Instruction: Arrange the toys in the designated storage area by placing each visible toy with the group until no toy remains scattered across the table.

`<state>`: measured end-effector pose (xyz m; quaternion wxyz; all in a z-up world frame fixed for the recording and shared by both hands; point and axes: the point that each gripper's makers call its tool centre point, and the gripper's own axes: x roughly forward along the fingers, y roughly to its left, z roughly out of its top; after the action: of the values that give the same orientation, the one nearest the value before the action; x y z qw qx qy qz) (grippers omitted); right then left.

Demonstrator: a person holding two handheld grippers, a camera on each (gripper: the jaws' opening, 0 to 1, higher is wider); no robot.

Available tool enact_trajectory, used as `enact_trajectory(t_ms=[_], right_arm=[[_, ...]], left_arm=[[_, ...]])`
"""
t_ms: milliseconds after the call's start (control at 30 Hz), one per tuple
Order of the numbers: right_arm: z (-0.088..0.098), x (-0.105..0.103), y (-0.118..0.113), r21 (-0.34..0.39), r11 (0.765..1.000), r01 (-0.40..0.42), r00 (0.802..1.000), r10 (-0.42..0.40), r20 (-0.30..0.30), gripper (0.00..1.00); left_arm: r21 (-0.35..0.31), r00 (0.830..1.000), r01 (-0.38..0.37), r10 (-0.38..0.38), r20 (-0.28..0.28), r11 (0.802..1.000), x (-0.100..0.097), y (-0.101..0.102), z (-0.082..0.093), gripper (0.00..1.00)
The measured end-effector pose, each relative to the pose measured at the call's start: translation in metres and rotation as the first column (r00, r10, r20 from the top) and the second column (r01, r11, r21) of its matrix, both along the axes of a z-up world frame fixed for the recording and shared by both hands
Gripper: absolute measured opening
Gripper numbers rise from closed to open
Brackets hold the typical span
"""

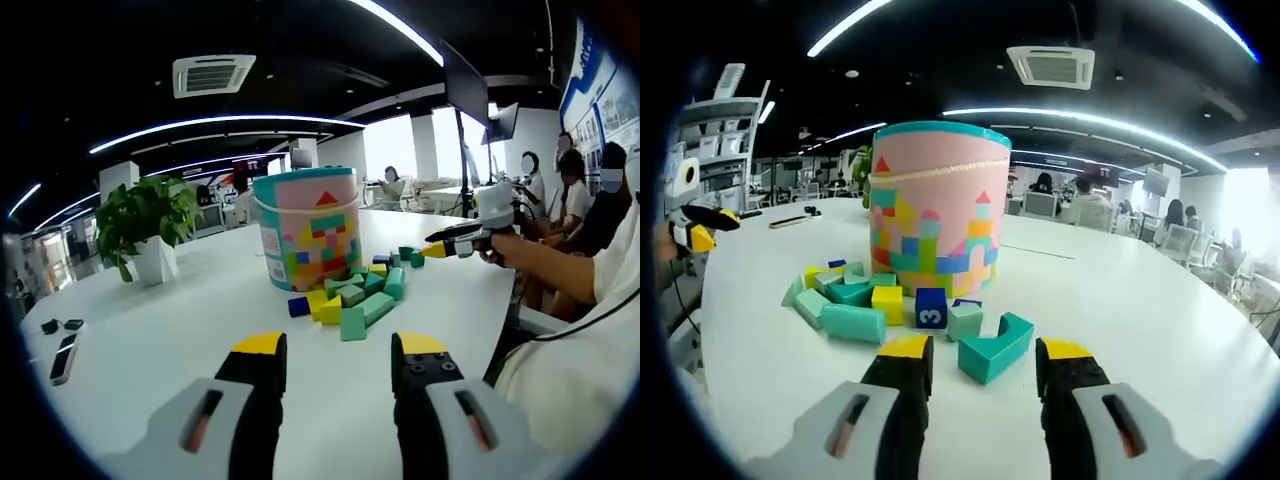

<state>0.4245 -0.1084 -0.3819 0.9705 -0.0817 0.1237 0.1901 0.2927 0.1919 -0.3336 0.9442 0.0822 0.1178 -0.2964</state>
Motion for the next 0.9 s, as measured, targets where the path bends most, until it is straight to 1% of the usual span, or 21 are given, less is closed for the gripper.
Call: enact_trajectory(t_ms=[133, 200, 333, 400, 433, 467, 533, 600, 633, 767, 800, 833, 900], right_arm=[[-0.003, 0.01, -0.002, -0.03, 0.998, 0.056, 0.998, -0.056, -0.003, 0.45], [-0.003, 0.014, 0.0, -0.002, 0.998, 0.063, 0.998, -0.063, -0.017, 0.44], [-0.011, 0.02, 0.004, -0.019, 0.998, 0.057, 0.998, -0.057, -0.039, 0.43], [-0.019, 0.022, 0.003, -0.044, 0.997, 0.06, 0.996, -0.063, -0.066, 0.36], [-0.022, 0.021, 0.001, -0.066, 0.996, 0.062, 0.995, -0.066, -0.075, 0.3], [-0.024, 0.017, 0.002, -0.077, 0.995, 0.057, 0.996, -0.062, -0.069, 0.26], [-0.024, 0.01, 0.002, -0.09, 0.995, 0.04, 0.997, -0.046, -0.065, 0.22], [-0.024, 0.004, 0.006, -0.073, 0.997, -0.001, 0.997, -0.004, -0.072, 0.22], [-0.024, 0.001, 0.005, -0.069, 0.998, -0.007, 0.997, 0.002, -0.074, 0.22], [-0.024, -0.009, 0.001, -0.076, 0.997, -0.027, 0.997, 0.021, -0.074, 0.22], [-0.026, -0.011, 0.002, -0.084, 0.996, -0.035, 0.996, 0.028, -0.085, 0.22], [-0.03, -0.012, 0.001, -0.09, 0.996, -0.027, 0.994, 0.017, -0.107, 0.24], [-0.033, -0.011, 0.002, -0.093, 0.995, -0.029, 0.994, 0.018, -0.112, 0.25]], left_arm=[[0.002, 1.0, 0.002, -0.002, 0.003, 1.0, -0.001, 0.0, 0.001, 0.43], [0.001, 1.0, -0.001, 0.001, 0.003, 1.0, 0.0, 0.001, 0.001, 0.43], [-0.004, 1.0, -0.004, 0.004, 0.0, 1.0, 0.001, 0.003, -0.001, 0.42], [-0.002, 1.0, -0.002, 0.002, -0.003, 1.0, 0.001, 0.003, -0.002, 0.42], [-0.002, 1.0, -0.001, 0.001, -0.003, 1.0, 0.001, 0.002, -0.002, 0.42], [-0.001, 1.0, 0.0, 0.0, -0.003, 1.0, 0.001, 0.002, -0.002, 0.42], [-0.001, 1.0, 0.001, -0.001, -0.001, 1.0, 0.001, 0.002, -0.001, 0.42], [-0.003, 1.0, -0.002, 0.002, 0.0, 1.0, 0.001, 0.003, -0.001, 0.42], [-0.004, 1.0, -0.003, 0.003, 0.0, 1.0, 0.001, 0.003, -0.001, 0.42], [-0.002, 1.0, -0.004, 0.004, -0.002, 1.0, 0.001, 0.003, -0.002, 0.42], [-0.002, 1.0, -0.004, 0.004, -0.002, 1.0, 0.001, 0.003, -0.002, 0.42], [-0.001, 1.0, -0.003, 0.003, -0.001, 1.0, 0.001, 0.002, -0.002, 0.42], [0.0, 1.0, -0.001, 0.001, -0.002, 1.0, 0.001, 0.0, -0.002, 0.42]])
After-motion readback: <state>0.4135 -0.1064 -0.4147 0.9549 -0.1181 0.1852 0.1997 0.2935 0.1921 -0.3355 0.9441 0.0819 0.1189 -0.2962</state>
